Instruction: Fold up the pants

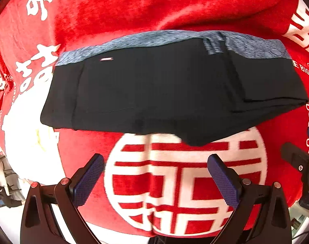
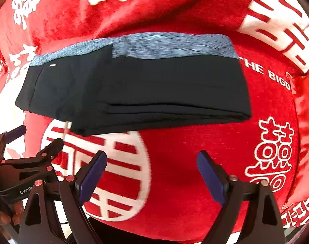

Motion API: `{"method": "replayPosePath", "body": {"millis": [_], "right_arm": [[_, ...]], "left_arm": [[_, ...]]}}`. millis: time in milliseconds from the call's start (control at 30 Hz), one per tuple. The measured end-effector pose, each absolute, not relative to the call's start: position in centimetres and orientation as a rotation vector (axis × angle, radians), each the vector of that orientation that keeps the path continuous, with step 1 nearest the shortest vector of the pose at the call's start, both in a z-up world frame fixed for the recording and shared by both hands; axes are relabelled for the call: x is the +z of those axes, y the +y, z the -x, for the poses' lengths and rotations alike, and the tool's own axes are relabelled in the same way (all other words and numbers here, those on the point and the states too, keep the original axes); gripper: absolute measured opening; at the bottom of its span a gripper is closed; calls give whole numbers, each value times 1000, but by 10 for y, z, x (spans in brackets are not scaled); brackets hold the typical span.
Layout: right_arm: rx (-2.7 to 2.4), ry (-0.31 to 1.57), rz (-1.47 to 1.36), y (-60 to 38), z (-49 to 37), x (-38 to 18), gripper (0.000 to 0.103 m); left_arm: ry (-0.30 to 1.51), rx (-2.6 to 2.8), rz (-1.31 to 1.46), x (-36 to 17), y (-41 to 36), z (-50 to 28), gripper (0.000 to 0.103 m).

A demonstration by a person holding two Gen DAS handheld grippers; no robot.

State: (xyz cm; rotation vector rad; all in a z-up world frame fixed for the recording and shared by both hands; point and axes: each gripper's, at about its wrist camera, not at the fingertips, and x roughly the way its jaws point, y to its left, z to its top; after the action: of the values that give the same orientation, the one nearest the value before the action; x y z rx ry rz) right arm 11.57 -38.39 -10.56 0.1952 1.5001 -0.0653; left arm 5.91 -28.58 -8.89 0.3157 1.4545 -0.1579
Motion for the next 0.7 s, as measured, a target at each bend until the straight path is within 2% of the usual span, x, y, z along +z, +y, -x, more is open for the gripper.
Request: {"method": "replayPosePath", "body": {"millis": [300, 700], "right_arm": [[-84, 1509, -127, -342, -125, -103, 92], [-73, 1516, -107, -333, -131, -104, 92]], "left_arm": [[1455, -142, -248, -89, -248, -66, 102], [1491, -97, -188, -99, -228, -71, 102]]}}
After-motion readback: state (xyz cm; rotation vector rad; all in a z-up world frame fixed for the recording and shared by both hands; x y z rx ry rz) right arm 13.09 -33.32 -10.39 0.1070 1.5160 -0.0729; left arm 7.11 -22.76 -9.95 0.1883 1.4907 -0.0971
